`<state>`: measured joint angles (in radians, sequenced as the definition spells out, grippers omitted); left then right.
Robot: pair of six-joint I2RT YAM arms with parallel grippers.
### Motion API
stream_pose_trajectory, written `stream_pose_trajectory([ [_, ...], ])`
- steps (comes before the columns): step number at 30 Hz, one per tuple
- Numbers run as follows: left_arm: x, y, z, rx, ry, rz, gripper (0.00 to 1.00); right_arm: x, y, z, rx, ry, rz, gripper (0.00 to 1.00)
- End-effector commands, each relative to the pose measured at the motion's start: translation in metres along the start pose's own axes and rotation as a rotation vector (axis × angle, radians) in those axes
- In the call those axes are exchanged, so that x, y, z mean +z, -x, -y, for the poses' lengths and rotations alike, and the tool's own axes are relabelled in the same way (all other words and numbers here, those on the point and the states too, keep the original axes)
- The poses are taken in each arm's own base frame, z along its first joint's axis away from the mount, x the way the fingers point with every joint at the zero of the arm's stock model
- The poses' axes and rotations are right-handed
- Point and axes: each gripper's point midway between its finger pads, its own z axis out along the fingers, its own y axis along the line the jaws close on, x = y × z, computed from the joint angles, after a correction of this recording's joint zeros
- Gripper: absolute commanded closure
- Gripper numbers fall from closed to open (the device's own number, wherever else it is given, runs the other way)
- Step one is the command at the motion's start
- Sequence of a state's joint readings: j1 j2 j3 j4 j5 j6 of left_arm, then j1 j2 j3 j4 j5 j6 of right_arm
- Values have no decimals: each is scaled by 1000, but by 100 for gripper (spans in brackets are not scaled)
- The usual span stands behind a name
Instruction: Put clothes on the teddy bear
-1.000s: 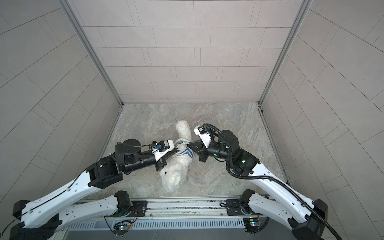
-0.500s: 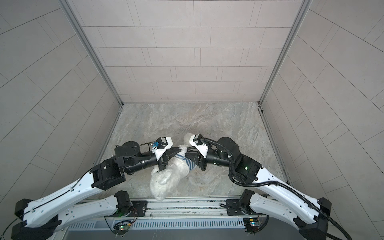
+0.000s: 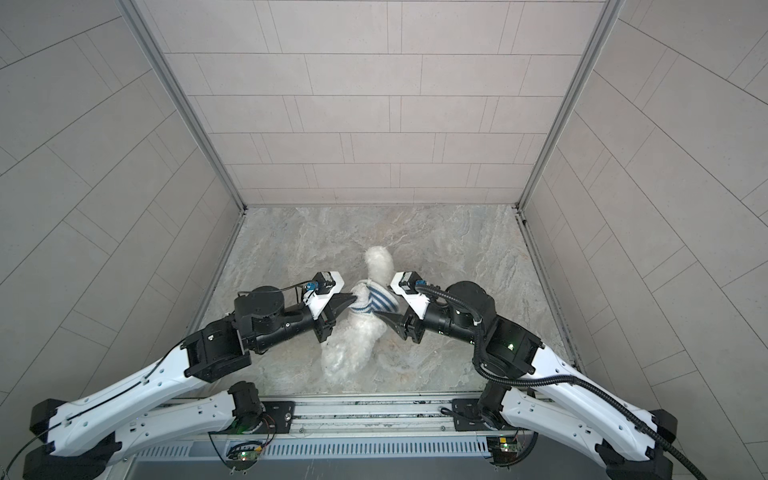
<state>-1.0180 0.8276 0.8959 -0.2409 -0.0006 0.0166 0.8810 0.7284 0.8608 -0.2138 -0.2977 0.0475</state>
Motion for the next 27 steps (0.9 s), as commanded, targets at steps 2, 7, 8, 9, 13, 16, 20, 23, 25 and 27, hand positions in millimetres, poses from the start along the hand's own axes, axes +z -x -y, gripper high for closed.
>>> stream_pose_trajectory([
  [2, -10, -1, -33, -239, 192, -12, 100, -8, -6, 5, -29, -43, 26, 20],
  [7, -16, -37, -59, -489, 384, -75, 100, -9, -18, -3, -32, -2, 68, 10],
  [8, -16, -43, -63, -531, 416, -82, 100, -7, -23, -5, -25, 9, 59, 3],
  [9, -17, -48, -65, -560, 441, -86, 100, -5, -27, -6, -17, 17, 51, 1],
  [13, -14, -66, -71, -669, 520, -121, 100, 8, -41, -12, 44, 43, 50, 1],
  [16, -10, -81, -74, -739, 583, -162, 100, 20, -71, -15, 66, 48, -8, 0],
  [20, -1, -90, -72, -811, 601, -180, 100, 37, -93, -20, 125, 70, -29, 0],
  [23, 6, -91, -69, -840, 598, -189, 100, 48, -110, -16, 154, 49, -52, 0],
  [25, 10, -93, -68, -857, 598, -196, 100, 53, -118, -10, 163, 18, -67, 0],
  [27, 13, -95, -65, -870, 588, -199, 100, 57, -125, -6, 163, -8, -82, 1],
])
